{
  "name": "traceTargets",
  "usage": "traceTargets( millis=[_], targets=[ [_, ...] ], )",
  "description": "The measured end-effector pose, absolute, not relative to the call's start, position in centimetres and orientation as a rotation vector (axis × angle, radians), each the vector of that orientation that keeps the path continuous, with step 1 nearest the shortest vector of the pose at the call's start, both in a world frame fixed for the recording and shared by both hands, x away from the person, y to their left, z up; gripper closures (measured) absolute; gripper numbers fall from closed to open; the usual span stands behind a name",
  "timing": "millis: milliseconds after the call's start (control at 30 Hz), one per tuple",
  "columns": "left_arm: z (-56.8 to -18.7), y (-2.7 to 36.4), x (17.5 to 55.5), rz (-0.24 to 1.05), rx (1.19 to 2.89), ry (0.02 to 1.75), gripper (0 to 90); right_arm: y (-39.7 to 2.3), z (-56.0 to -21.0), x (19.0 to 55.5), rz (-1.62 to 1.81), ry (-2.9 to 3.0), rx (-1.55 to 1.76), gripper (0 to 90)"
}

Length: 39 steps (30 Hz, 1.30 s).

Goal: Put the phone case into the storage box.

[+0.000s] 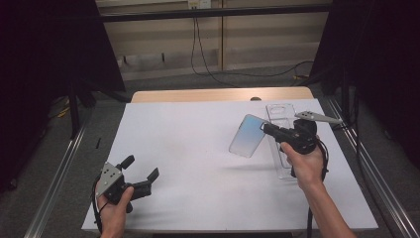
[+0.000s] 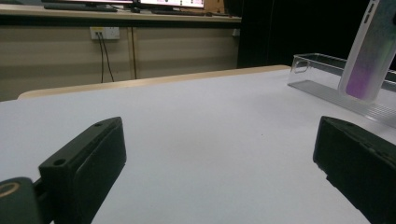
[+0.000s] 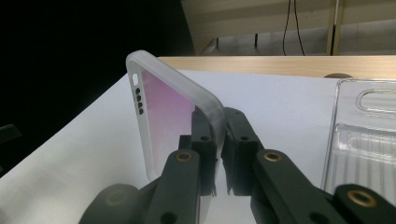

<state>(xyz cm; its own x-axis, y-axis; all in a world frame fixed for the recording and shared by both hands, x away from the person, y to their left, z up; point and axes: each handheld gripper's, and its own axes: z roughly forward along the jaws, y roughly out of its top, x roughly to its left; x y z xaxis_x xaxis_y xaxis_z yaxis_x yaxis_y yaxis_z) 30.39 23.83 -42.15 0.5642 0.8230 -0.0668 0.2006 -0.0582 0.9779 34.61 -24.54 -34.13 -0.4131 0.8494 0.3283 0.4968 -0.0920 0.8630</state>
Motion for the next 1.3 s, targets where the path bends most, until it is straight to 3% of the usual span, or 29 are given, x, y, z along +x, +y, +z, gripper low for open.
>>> traceTargets(
  millis=[467,1300],
  targets=[
    [-42.3,23.7,30.1,0.654,1.573,0.843,3.7,-25.3,-32.5,35.0,1.483,1.855,1.411,84.2],
    [-42.1,23.1,29.6,0.633,1.595,0.829,3.9,-30.3,-27.6,36.6,1.380,1.722,1.379,84.2]
  ],
)
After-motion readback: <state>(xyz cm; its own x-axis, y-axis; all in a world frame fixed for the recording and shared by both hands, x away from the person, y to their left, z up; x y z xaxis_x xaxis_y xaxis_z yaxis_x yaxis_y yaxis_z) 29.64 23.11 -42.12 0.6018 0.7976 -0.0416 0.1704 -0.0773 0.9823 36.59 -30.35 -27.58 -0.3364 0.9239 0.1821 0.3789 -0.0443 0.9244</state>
